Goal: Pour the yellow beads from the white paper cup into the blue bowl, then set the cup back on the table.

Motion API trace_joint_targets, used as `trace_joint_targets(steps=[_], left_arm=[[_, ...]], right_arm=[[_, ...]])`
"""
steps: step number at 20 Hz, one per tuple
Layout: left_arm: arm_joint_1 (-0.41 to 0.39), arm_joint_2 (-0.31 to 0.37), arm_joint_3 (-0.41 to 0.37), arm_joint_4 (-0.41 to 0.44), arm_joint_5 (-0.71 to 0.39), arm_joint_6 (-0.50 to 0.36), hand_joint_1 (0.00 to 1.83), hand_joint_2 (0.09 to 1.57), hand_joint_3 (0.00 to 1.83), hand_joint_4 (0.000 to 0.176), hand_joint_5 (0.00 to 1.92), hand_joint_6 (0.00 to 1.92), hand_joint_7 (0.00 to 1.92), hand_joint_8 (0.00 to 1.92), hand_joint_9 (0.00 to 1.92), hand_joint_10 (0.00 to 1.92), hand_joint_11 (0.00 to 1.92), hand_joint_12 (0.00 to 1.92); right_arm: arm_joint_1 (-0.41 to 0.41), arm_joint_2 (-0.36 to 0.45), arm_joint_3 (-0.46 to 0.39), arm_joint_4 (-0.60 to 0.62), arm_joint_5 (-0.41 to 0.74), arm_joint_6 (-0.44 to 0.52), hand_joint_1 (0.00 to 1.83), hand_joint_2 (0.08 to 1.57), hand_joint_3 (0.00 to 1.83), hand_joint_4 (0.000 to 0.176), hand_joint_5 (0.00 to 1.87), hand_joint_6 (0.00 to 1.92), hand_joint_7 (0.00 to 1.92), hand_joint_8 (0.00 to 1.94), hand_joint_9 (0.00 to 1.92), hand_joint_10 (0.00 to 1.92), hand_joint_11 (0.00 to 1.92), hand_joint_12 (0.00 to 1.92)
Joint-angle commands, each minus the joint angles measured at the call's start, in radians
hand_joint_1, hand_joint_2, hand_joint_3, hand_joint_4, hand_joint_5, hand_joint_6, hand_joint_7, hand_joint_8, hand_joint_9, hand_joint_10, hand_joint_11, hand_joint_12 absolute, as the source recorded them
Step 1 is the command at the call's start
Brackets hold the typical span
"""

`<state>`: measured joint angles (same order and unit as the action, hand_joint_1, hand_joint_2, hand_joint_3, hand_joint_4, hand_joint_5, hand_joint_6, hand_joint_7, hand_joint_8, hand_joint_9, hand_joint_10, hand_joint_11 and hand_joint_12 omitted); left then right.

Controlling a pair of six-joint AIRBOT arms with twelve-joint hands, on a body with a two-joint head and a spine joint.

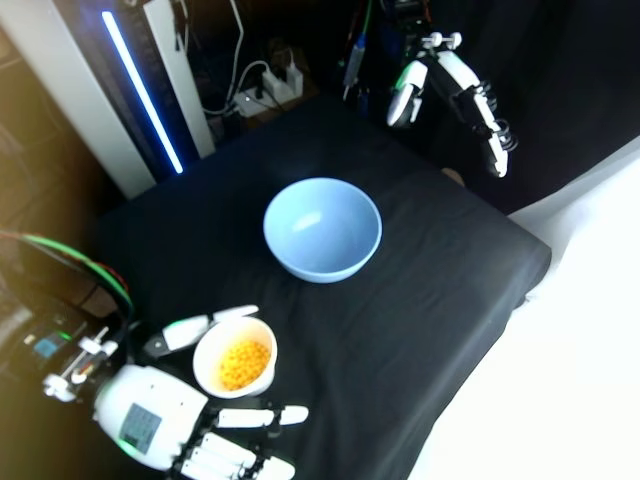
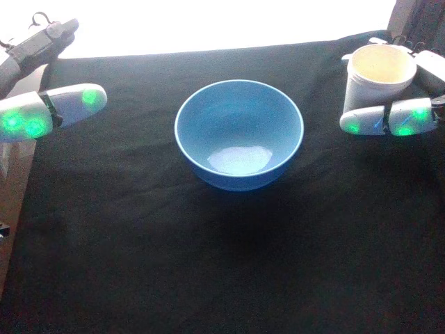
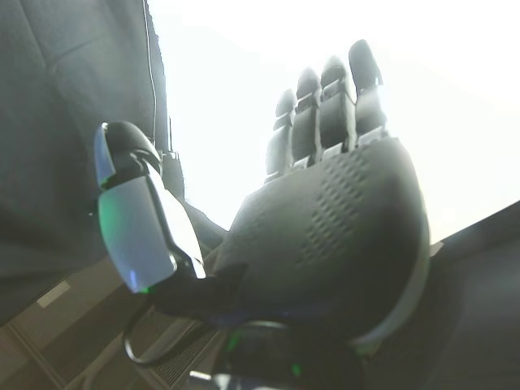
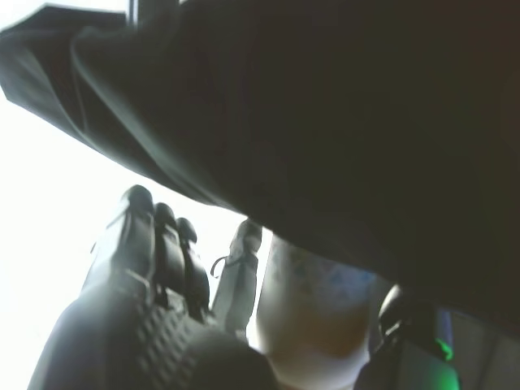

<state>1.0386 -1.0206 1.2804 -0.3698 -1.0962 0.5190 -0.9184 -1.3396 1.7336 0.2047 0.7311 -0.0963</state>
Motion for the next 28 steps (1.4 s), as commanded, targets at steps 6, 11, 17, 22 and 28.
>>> trace_joint_targets(steps=[6, 11, 17, 22, 28], left_arm=[[-0.010, -0.004, 0.007, -0.008, -0.119, -0.012, 0.51, 0.86, 0.00, 0.013, 0.19, 0.00, 0.26, 0.01, 0.21, 0.00, 0.00, 0.55], [-0.010, -0.008, 0.008, -0.009, -0.116, -0.012, 0.51, 0.87, 0.00, 0.005, 0.17, 0.00, 0.25, 0.00, 0.19, 0.00, 0.00, 0.51], [-0.010, -0.010, 0.009, -0.009, -0.116, -0.012, 0.52, 0.85, 0.00, 0.010, 0.18, 0.00, 0.26, 0.01, 0.20, 0.00, 0.00, 0.51], [-0.010, -0.011, 0.010, -0.009, -0.115, -0.012, 0.52, 0.86, 0.00, 0.006, 0.17, 0.00, 0.27, 0.00, 0.20, 0.00, 0.00, 0.50], [-0.010, -0.016, 0.013, -0.009, -0.113, -0.012, 0.54, 0.85, 0.00, 0.000, 0.17, 0.00, 0.28, 0.00, 0.21, 0.00, 0.00, 0.55]], right_arm=[[0.028, 0.002, 0.007, 0.010, 0.116, 0.013, 0.71, 0.67, 0.00, 0.146, 0.62, 0.02, 0.00, 0.00, 0.00, 0.00, 0.00, 0.00], [0.041, 0.002, 0.007, -0.009, 0.118, 0.022, 0.76, 0.70, 0.01, 0.136, 0.65, 0.02, 0.02, 0.00, 0.00, 0.00, 0.00, 0.00], [0.044, 0.002, 0.004, -0.013, 0.120, 0.022, 0.57, 0.87, 0.01, 0.102, 0.86, 0.01, 0.10, 0.00, 0.00, 0.00, 0.00, 0.00], [0.044, 0.002, 0.000, -0.024, 0.123, 0.022, 0.77, 1.06, 0.00, 0.081, 1.00, 0.33, 0.22, 0.00, 0.00, 0.00, 0.00, 0.00], [0.067, 0.032, -0.020, -0.081, 0.132, 0.022, 0.94, 1.07, 0.00, 0.168, 1.05, 0.71, 0.24, 0.03, 0.00, 0.00, 0.00, 0.00]])
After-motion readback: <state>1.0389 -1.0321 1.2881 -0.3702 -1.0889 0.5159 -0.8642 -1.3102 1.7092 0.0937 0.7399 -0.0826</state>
